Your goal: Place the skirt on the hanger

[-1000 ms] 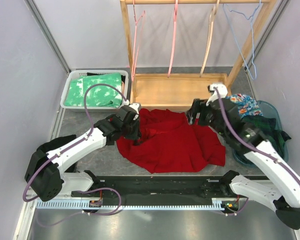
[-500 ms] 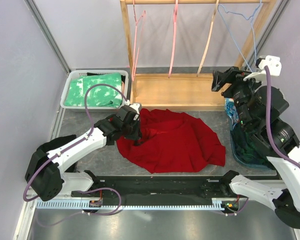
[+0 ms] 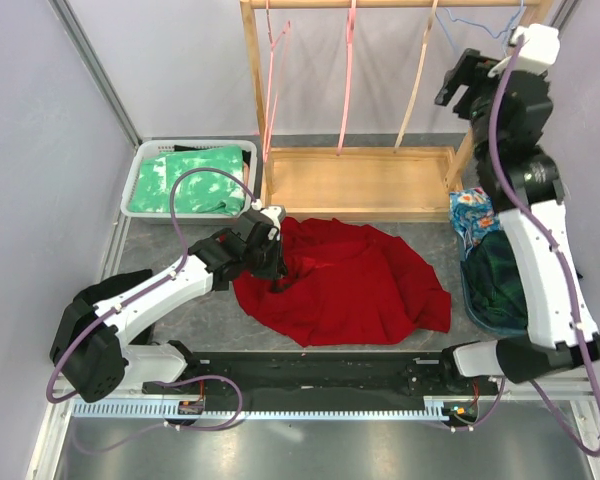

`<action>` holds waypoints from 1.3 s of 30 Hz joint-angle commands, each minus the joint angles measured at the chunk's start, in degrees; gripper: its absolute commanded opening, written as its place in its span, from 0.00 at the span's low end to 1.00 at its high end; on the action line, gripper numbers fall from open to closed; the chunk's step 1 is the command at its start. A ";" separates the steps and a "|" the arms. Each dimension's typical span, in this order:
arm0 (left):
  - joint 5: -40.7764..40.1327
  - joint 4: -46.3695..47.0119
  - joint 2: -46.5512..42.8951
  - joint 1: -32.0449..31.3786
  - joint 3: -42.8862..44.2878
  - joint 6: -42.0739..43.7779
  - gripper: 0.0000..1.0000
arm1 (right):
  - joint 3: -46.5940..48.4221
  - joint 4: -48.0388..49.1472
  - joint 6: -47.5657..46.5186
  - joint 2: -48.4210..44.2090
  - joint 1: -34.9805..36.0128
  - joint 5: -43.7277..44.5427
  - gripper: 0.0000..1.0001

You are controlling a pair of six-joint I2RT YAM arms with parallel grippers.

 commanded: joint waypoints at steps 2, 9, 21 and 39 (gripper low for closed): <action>1.63 3.11 -0.38 0.22 0.26 0.79 0.02 | 4.00 4.68 10.77 3.51 -21.73 -24.42 0.85; 2.42 3.82 0.76 0.13 0.43 1.31 0.02 | 2.50 11.89 15.46 7.21 -33.13 -47.28 0.85; 2.86 3.99 2.17 0.13 1.13 1.93 0.02 | 2.67 15.41 13.61 13.70 -34.01 -56.88 0.79; 2.86 4.17 3.84 0.13 2.10 2.19 0.02 | 13.49 5.40 3.94 18.03 -23.73 -34.21 0.00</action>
